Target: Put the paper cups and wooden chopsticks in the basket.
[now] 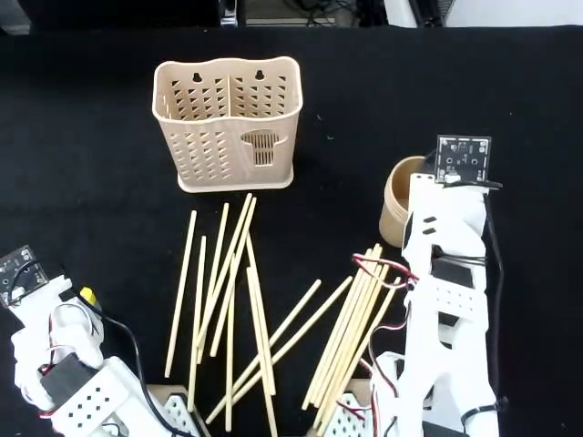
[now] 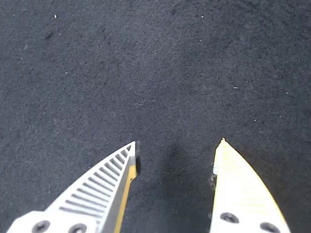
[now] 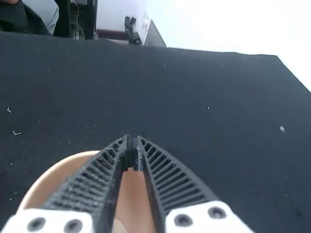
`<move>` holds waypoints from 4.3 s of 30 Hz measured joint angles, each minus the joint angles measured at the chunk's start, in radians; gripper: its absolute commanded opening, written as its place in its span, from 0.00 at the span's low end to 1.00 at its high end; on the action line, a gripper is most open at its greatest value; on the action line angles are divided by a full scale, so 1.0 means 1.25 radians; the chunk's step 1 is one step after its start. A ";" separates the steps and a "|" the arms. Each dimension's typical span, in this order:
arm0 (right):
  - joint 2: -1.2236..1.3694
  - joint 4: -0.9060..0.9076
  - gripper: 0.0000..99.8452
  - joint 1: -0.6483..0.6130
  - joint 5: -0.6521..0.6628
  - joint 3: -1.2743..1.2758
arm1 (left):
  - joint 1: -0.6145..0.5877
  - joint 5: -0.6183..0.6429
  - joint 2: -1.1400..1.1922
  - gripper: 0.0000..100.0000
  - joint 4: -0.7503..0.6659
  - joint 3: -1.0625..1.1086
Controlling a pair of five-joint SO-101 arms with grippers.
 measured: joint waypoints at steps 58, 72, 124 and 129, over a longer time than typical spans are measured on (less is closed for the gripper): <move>-0.340 1.204 0.01 -0.287 0.340 -0.227 | 0.000 0.000 0.000 0.27 0.000 0.000; -0.177 1.288 0.01 -0.291 0.647 -0.146 | 0.000 0.000 0.000 0.27 0.000 0.000; -0.167 0.755 0.01 -0.422 0.474 0.110 | 0.000 0.000 0.000 0.27 0.000 0.000; -0.167 0.800 0.02 -0.427 0.448 0.059 | 0.000 0.000 0.000 0.27 0.000 0.000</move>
